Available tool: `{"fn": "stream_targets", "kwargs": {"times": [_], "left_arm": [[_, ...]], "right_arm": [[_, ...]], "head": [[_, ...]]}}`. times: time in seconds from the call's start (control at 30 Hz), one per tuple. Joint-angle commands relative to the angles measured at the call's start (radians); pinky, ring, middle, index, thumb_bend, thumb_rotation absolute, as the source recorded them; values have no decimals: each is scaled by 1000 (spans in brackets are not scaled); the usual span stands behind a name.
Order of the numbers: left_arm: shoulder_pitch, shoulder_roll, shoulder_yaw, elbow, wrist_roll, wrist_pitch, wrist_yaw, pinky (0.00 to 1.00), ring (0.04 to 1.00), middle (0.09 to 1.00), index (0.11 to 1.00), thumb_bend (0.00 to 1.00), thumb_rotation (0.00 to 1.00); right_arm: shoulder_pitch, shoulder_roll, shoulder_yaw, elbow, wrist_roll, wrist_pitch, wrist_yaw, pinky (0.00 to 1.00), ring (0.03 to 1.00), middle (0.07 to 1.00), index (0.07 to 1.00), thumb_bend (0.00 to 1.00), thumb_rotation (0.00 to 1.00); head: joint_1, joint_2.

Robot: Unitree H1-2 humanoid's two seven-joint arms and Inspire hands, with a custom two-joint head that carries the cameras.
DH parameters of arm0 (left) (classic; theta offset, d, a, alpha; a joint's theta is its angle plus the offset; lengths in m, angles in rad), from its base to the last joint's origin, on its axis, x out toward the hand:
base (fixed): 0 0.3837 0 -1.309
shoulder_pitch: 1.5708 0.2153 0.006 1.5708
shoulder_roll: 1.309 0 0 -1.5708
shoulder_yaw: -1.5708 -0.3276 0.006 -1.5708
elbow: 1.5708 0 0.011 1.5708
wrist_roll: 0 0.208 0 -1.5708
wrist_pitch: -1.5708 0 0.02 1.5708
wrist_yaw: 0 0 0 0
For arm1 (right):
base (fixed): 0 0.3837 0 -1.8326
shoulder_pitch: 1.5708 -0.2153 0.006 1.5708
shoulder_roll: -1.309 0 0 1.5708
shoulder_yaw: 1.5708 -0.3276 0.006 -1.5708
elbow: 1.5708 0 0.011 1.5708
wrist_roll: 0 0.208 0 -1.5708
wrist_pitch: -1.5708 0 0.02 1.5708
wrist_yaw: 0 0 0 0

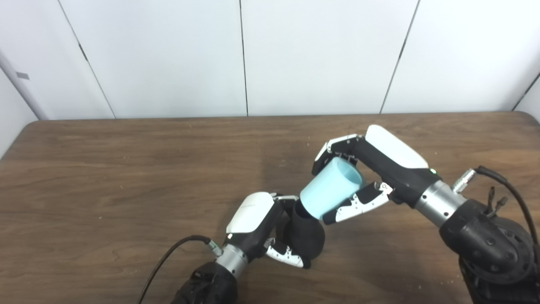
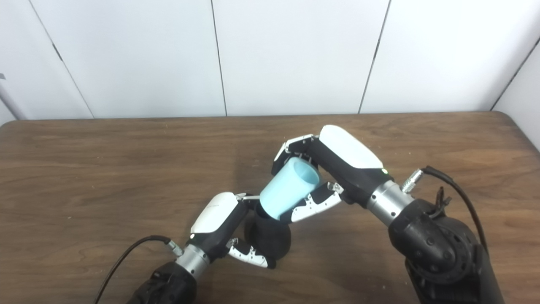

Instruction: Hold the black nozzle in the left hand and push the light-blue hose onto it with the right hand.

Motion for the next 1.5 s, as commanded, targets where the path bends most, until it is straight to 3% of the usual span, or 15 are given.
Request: {"fn": "stream_targets", "kwargs": {"times": [0.0,0.27,0.6,1.13,1.47], "left_arm": [[40,6,-40,55,-3,63,-110,853,634,462,494,525,0],[41,5,-42,43,-4,70,-111,853,637,462,495,525,0],[39,6,-43,47,-4,66,-105,851,639,459,496,525,0],[37,12,-42,64,-9,56,-103,849,640,459,496,525,0],[34,21,-46,57,-12,61,-113,849,639,460,495,525,0]], "right_arm": [[-24,3,-2,-21,-5,-3,-16,308,426,506,520,497,0],[-2,-14,6,11,4,-21,-23,308,424,505,522,497,0],[-1,-27,1,15,-4,4,-2,308,424,504,524,497,0],[-21,39,4,-20,-20,6,44,309,424,508,523,497,0],[-54,35,43,13,-29,-2,48,311,426,510,521,497,0]], "head": [[3,3],[4,7],[3,6],[5,2],[10,6]]}}
